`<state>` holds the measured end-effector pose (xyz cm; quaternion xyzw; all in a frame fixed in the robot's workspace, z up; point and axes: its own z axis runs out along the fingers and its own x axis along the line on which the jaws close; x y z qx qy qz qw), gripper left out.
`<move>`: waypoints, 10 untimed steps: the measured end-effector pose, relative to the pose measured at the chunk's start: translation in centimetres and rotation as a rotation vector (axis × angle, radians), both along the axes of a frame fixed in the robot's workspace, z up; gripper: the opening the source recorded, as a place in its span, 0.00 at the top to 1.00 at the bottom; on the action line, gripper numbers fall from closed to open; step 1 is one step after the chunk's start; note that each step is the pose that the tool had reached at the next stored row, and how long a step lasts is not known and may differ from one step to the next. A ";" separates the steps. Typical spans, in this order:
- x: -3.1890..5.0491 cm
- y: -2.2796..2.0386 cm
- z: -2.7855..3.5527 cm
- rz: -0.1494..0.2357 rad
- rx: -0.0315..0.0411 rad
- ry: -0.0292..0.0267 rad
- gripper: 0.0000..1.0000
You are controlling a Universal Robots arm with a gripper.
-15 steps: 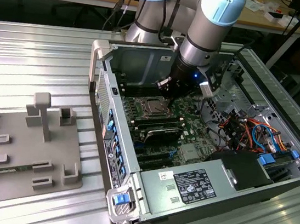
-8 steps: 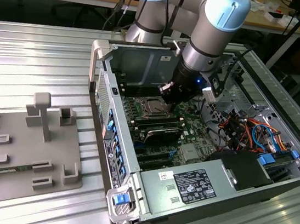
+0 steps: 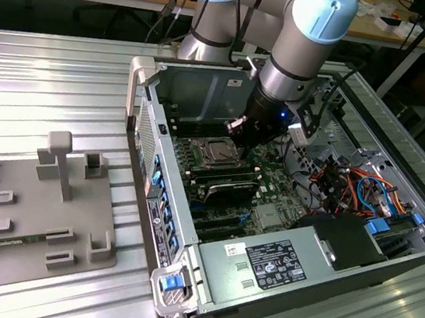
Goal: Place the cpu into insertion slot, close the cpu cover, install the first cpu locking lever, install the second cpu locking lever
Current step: 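Install the second cpu locking lever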
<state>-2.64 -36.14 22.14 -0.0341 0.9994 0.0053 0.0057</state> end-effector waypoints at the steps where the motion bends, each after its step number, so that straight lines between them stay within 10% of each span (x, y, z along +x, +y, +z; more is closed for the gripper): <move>1: 0.00 0.00 0.00 0.000 0.0001 0.0000 0.89; 10: 0.00 0.00 0.37 0.000 0.0000 0.0000 0.89</move>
